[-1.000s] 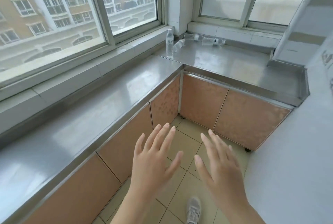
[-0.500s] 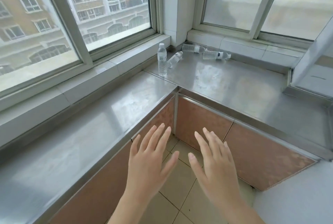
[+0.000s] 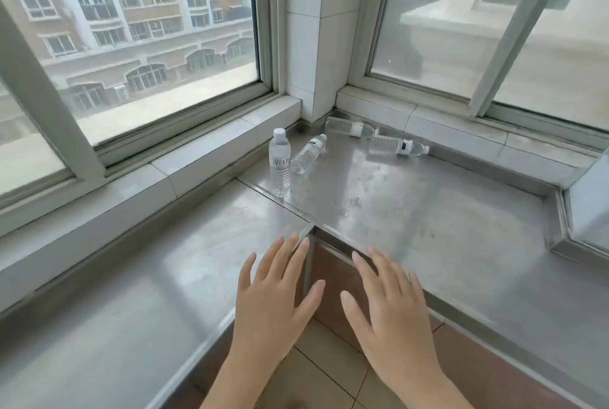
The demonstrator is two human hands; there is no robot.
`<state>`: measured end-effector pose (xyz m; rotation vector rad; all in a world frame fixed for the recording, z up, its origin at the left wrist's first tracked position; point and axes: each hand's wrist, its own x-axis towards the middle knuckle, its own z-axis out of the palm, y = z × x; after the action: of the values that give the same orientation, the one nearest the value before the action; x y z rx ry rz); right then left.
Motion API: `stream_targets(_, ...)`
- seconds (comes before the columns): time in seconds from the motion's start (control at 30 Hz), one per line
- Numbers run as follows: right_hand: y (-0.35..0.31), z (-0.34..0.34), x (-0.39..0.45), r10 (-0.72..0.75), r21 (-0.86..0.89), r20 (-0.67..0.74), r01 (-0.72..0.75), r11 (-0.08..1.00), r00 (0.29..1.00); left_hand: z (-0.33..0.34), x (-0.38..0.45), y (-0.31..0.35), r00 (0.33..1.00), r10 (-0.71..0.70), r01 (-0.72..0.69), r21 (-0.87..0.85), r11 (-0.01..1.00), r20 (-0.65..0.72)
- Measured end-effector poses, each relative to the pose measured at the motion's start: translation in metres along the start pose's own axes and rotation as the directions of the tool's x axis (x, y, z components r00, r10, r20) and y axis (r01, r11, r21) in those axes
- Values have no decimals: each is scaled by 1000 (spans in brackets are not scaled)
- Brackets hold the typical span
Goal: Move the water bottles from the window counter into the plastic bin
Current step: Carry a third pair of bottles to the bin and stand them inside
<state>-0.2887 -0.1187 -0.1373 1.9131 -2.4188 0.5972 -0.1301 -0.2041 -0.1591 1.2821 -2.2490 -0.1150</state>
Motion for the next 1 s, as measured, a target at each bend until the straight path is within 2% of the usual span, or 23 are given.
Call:
stream_targets(0.13, 7, 9, 70, 16, -10, -1, -16, 1000, 1000, 24, 71, -16, 999, 32, -32, -16, 999, 4)
stream_targets(0.27, 11, 24, 129, 14, 13, 13, -14, 1000, 1000, 46, 124, -31, 1000, 8, -8, -49, 999, 3)
stream_targets(0.5, 31, 63, 243, -98, 32, 94, 95, 995, 991, 95, 213, -64, 992, -127, 126, -46, 991, 2)
stream_targets(0.57, 40, 76, 275, -125, 58, 122, 119, 991, 985, 109, 237, -71, 980, -199, 200, -99, 975, 14)
stream_targets(0.63, 48, 89, 306, -146, 86, 138, 135, 987, 980, 124, 261, -78, 943, -328, 329, -262, 907, 47)
stream_targets(0.7, 55, 102, 334, -165, 110, 148, 149, 983, 975, 144, 279, -88, 881, -461, 453, -467, 759, 105)
stream_targets(0.77, 62, 115, 360, -182, 121, 164, 163, 979, 970, 167, 292, -103, 805, -566, 549, -587, 596, 178)
stream_targets(0.87, 71, 135, 394, -193, 147, 215, 164, 975, 957, 196, 306, -121, 702, -669, 637, -636, 436, 244)
stream_targets(1.0, 77, 157, 431, -185, 209, 240, 136, 968, 953, 216, 315, -131, 617, -746, 678, -650, 342, 251)
